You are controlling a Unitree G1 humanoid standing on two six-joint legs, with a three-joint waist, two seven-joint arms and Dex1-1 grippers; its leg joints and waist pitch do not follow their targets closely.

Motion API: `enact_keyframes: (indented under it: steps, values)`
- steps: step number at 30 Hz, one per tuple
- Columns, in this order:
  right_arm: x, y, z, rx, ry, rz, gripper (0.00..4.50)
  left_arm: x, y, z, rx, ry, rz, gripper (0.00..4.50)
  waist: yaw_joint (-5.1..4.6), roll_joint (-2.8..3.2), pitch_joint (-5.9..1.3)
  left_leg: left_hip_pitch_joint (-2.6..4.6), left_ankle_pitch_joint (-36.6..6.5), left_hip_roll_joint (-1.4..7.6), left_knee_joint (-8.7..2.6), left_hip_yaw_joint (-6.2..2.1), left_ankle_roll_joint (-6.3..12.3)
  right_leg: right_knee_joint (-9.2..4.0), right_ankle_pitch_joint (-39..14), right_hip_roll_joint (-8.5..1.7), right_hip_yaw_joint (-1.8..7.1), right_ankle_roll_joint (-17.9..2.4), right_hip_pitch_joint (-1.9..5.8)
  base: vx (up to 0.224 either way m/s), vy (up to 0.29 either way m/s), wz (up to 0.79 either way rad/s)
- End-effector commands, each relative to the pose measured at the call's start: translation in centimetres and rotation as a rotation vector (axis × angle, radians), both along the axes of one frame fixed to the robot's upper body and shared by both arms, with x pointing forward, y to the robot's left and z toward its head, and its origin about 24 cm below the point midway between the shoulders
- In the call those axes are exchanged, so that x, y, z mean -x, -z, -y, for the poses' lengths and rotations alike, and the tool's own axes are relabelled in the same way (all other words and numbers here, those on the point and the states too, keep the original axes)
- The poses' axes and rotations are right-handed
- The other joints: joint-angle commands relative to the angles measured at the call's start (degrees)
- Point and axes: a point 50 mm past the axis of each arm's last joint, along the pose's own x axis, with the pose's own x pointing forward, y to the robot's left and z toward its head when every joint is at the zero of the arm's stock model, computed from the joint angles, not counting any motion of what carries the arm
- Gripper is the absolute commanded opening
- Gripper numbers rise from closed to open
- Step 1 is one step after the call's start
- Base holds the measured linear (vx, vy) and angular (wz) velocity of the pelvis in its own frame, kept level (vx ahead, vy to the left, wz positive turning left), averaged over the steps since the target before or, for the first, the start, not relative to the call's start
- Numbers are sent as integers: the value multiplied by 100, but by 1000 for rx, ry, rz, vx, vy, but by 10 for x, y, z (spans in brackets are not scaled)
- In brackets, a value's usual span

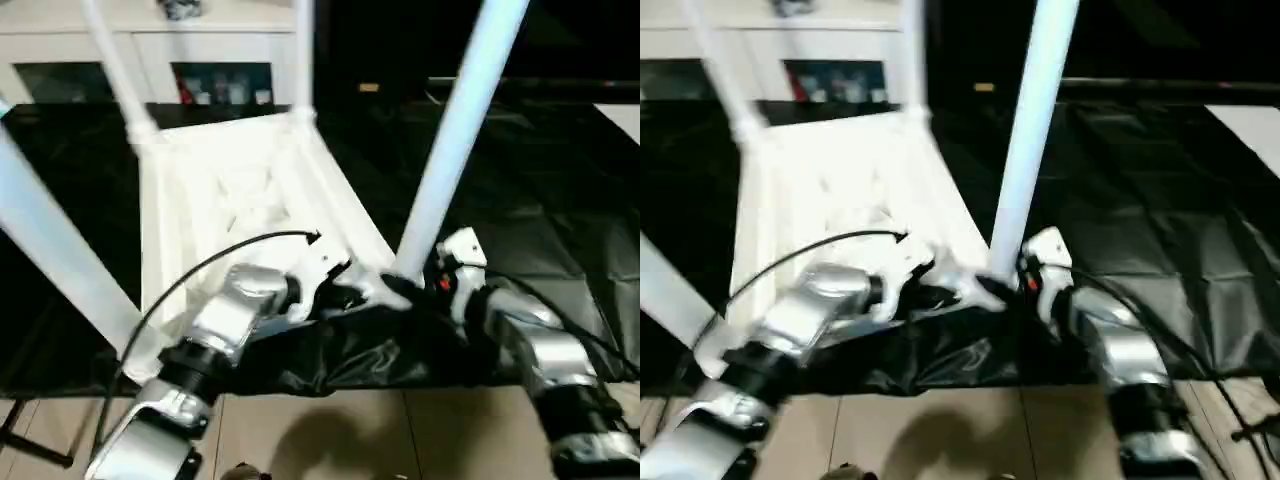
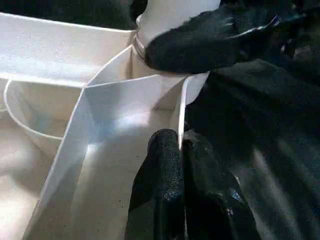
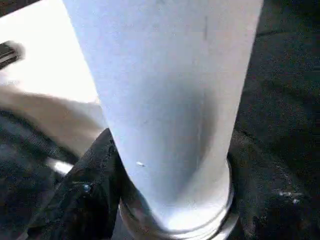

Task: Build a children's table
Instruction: Rotate leg to tighten

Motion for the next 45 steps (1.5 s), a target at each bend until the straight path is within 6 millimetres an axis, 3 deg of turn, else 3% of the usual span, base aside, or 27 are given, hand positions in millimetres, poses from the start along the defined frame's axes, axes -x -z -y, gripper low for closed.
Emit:
enact_keyframes:
  steps: [1,6,8,14,22,25,29,36,40,45]
  values:
    - [2,9,-22,-19,-3,-35,261,-12,-19,9,61,-103,78,0,34,-67,-416,13,-897,116,-334,-82,284,-450,-1138,-368,234,-1106,315,0,0,0]
    - [1,7,-34,-69,20,-20,261,-7,-18,18,43,-73,109,0,33,-46,-395,38,-1090,122,-349,-73,303,-481,-1246,-367,235,-1124,303,0,0,0]
    - [1,6,-34,-83,18,-15,317,-6,-18,19,42,-57,109,0,35,-44,-389,39,-1137,124,-353,-74,293,-487,-1297,-366,237,-1104,302,0,0,0]
    - [1,-4,-27,-101,-31,27,375,3,-17,15,46,70,108,0,26,-48,-393,30,-1141,134,-361,-81,304,-471,-1200,-376,242,-1120,313,0,0,0]
    - [7,-11,-14,-36,-216,52,375,10,-15,-3,65,211,54,0,60,-32,-382,60,-1248,150,-362,-65,291,-470,-1269,-377,256,-1175,288,0,0,0]
    - [16,-12,-10,-21,-348,35,375,13,-17,-12,77,277,25,0,87,-61,-378,57,-1275,151,-366,-66,295,-474,-1345,-377,255,-1146,299,0,0,0]
    - [29,-11,-4,-3,-503,-19,375,16,-18,-24,70,368,-6,0,139,-47,-385,60,-1198,166,-361,-62,375,-457,-1270,-375,259,-1148,286,0,0,0]
    - [38,-11,2,30,-635,-66,375,18,-19,-36,48,430,-39,0,234,-39,-384,92,-1342,190,-366,-57,262,-459,-1466,-390,266,-1158,260,0,0,0]
    - [40,-11,2,54,-666,-79,339,19,-20,-36,52,455,-52,0,295,-50,-400,82,-1191,182,-351,-53,261,-439,-1330,-395,270,-1155,270,0,0,0]
    - [38,-4,2,119,-676,-94,298,21,-18,-37,48,478,-64,0,302,-58,-402,69,-1149,178,-345,-55,270,-428,-1291,-399,263,-1167,275,0,0,0]
